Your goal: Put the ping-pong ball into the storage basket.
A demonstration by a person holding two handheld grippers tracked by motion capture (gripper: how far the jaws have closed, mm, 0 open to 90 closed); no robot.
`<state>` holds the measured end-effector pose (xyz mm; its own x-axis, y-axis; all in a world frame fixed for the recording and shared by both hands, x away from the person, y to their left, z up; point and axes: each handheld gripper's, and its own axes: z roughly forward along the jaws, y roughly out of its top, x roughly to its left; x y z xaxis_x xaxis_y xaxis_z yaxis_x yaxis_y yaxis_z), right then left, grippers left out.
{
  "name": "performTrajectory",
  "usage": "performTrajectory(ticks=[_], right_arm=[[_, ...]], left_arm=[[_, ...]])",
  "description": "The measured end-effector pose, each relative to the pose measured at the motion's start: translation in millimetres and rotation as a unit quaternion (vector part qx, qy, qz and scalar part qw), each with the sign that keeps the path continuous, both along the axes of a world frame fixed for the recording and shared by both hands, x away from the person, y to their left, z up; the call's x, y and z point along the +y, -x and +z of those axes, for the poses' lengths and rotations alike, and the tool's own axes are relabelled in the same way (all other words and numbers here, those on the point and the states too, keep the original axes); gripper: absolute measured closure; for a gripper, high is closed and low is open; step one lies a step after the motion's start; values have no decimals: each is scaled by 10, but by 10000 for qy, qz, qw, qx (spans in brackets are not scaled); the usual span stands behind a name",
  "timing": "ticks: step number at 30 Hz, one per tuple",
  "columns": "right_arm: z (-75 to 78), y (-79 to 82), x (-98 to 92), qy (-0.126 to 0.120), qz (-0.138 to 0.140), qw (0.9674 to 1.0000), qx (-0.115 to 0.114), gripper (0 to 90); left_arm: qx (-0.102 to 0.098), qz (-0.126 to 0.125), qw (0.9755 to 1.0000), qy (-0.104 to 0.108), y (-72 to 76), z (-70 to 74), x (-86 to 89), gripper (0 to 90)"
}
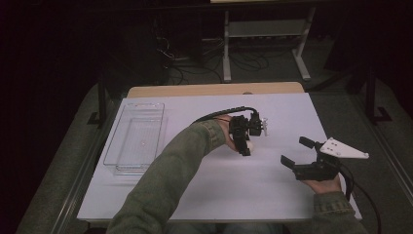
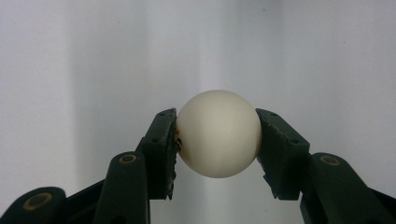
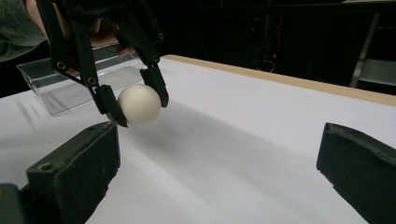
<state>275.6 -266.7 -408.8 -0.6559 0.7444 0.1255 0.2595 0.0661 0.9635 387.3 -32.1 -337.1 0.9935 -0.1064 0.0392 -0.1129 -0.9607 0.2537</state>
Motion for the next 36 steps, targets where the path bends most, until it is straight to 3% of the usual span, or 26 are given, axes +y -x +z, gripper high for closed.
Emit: performTrajectory(ticks=[36], right_arm=[[-10, 0, 10, 44, 2, 10000, 26, 0]], left_arm=[[-232, 326, 9990, 195, -8, 371, 569, 512]])
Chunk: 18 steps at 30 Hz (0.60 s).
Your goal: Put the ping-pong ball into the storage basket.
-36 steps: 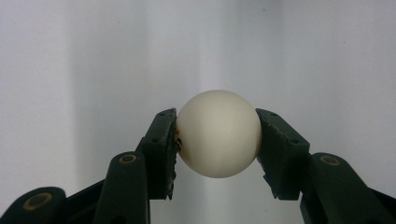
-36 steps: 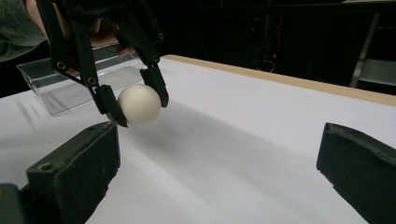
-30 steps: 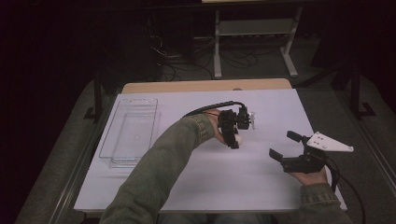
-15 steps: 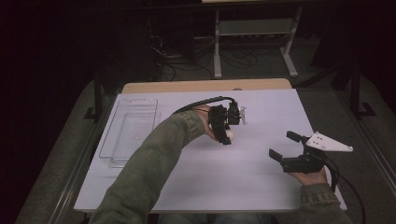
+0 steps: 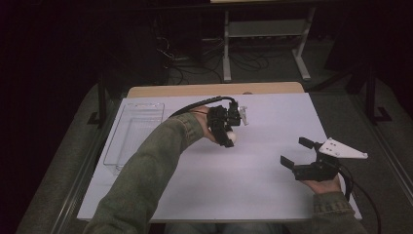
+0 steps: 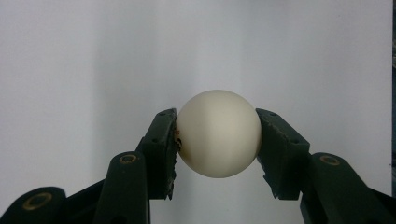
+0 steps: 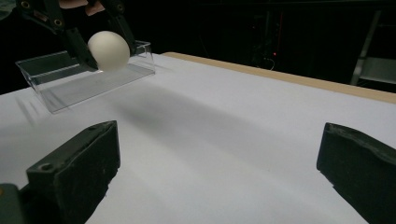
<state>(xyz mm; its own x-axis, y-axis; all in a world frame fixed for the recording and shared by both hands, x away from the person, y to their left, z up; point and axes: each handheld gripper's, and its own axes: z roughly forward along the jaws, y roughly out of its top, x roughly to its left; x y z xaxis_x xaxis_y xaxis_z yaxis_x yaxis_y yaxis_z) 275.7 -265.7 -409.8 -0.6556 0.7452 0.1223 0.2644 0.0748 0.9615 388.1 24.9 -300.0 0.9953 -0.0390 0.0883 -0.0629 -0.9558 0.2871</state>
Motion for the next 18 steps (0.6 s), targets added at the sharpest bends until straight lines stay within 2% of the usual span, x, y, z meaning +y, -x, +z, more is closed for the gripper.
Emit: performTrajectory(ticks=[18], right_arm=[[-5, -6, 9, 25, 9, 10000, 16, 0]], left_arm=[[-93, 289, 9995, 96, -32, 141, 333, 511]])
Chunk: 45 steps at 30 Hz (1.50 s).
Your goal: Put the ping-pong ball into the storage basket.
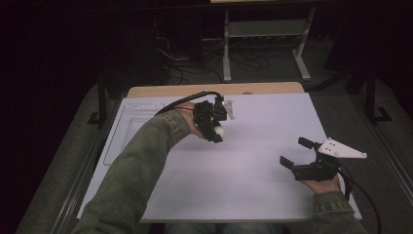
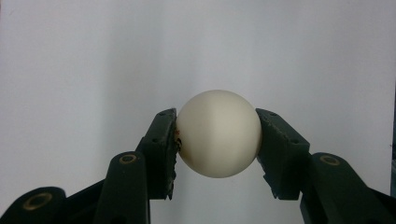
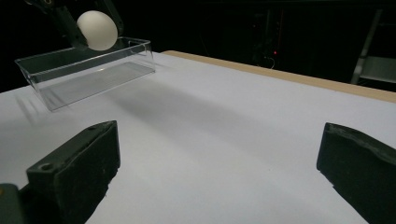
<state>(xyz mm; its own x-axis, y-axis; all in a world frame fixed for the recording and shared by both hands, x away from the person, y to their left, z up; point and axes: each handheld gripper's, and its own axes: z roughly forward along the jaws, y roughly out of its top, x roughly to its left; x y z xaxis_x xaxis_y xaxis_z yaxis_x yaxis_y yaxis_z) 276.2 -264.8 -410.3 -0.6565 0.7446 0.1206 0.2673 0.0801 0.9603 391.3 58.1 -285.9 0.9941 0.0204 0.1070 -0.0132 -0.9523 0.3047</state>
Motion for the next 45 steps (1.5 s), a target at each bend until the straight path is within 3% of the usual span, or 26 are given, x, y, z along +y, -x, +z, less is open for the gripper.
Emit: performTrajectory(ticks=[45], right_arm=[[-14, -7, 22, 53, 35, 10000, 37, 0]], left_arm=[[-113, 700, 9975, 38, -58, 189, 852, 512]])
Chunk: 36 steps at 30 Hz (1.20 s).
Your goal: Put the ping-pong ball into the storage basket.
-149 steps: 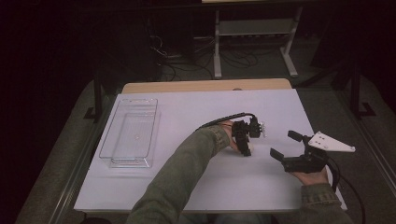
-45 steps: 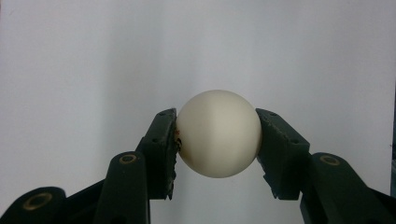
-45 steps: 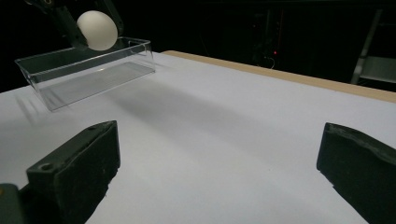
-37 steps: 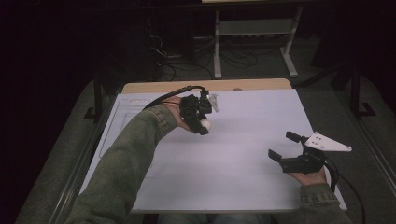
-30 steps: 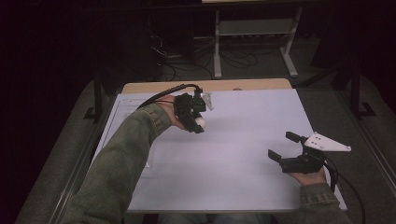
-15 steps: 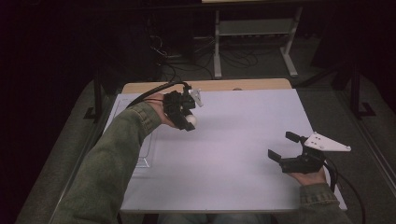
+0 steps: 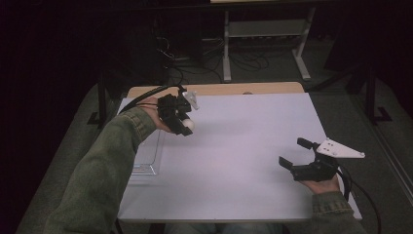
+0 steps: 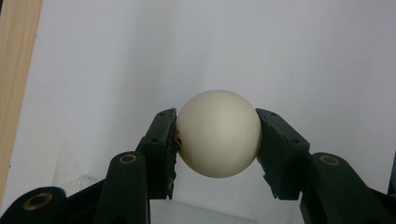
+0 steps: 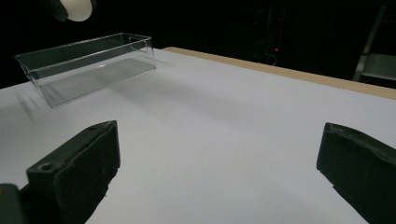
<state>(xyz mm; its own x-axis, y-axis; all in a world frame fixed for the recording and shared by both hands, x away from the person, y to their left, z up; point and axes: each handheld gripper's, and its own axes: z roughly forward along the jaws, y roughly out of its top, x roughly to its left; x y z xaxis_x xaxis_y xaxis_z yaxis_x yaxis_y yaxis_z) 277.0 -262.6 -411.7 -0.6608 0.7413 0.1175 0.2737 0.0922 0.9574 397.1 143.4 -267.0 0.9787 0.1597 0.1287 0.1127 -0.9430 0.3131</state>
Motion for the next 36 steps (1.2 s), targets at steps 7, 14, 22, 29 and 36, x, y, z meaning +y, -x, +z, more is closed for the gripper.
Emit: performTrajectory(ticks=[7, 14, 22, 29, 36], right_arm=[[-4, 0, 12, 14, 5, 10000, 24, 0], [-4, 1, 14, 25, 12, 10000, 23, 0], [-6, 0, 15, 35, 13, 10000, 28, 0], [-8, 0, 20, 47, 14, 10000, 28, 0], [-7, 1, 21, 54, 15, 10000, 17, 0]], left_arm=[[-25, 161, 9998, 97, 12, 25, 158, 512], [-55, 271, 9996, 116, 19, 52, 317, 512], [-42, 482, 9988, 75, 37, 41, 529, 512], [-36, 636, 9980, 12, 48, 38, 721, 512], [-30, 793, 9967, -163, 48, 29, 878, 512]])
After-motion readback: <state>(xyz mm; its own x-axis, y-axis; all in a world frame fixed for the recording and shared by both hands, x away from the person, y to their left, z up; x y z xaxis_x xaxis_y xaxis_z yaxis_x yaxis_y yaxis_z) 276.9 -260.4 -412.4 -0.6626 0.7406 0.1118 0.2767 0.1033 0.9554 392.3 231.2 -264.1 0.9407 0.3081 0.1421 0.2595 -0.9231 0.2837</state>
